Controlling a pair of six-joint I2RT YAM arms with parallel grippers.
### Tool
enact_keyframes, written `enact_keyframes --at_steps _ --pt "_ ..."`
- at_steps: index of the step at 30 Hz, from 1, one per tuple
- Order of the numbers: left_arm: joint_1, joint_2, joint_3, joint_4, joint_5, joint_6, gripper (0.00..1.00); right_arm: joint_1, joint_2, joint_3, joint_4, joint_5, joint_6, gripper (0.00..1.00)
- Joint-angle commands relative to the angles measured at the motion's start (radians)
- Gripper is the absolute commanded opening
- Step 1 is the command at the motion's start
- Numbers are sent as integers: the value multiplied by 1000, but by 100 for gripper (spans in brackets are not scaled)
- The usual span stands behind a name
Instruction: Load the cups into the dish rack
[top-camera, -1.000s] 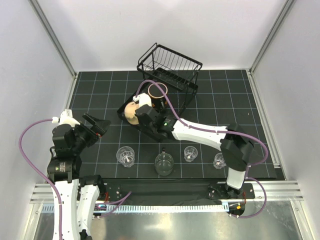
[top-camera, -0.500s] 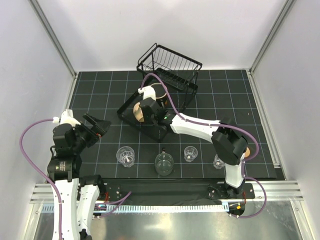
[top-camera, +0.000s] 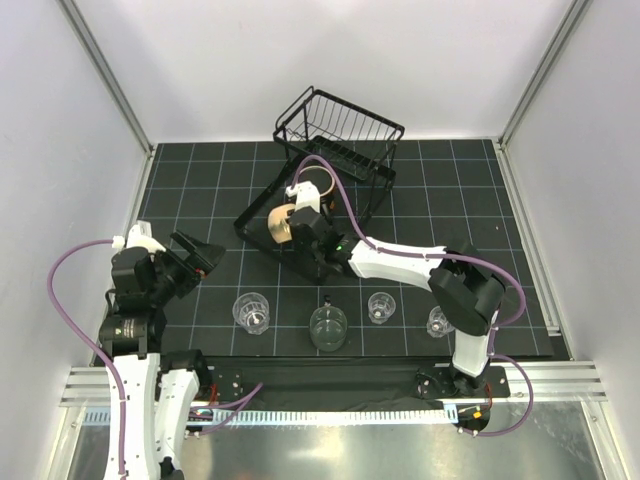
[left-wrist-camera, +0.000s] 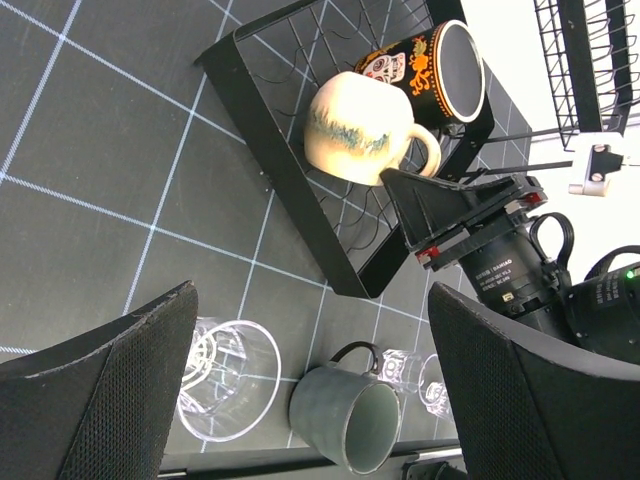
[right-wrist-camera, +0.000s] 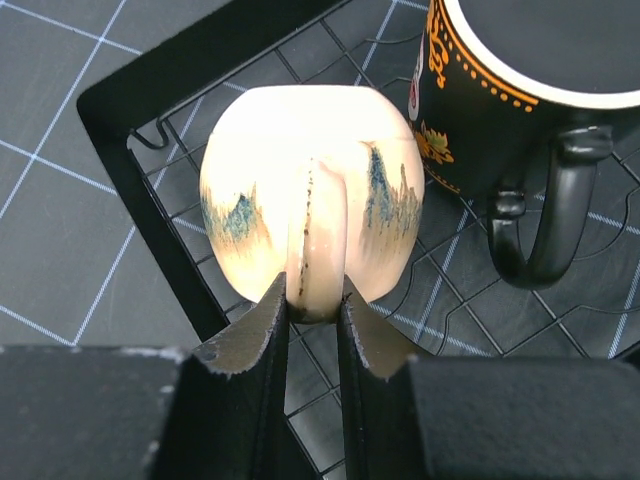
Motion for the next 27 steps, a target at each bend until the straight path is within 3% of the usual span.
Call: enact_keyframes --at_steps 1,12,27 --pt "1 -1 -4 34 25 -3 92 1 43 -40 -166 -27 20 4" --pt "1 -1 -1 40 42 -12 92 -1 51 -81 -231 -24 66 4" --pt "1 -1 10 17 39 3 92 -65 176 83 -248 54 56 4"
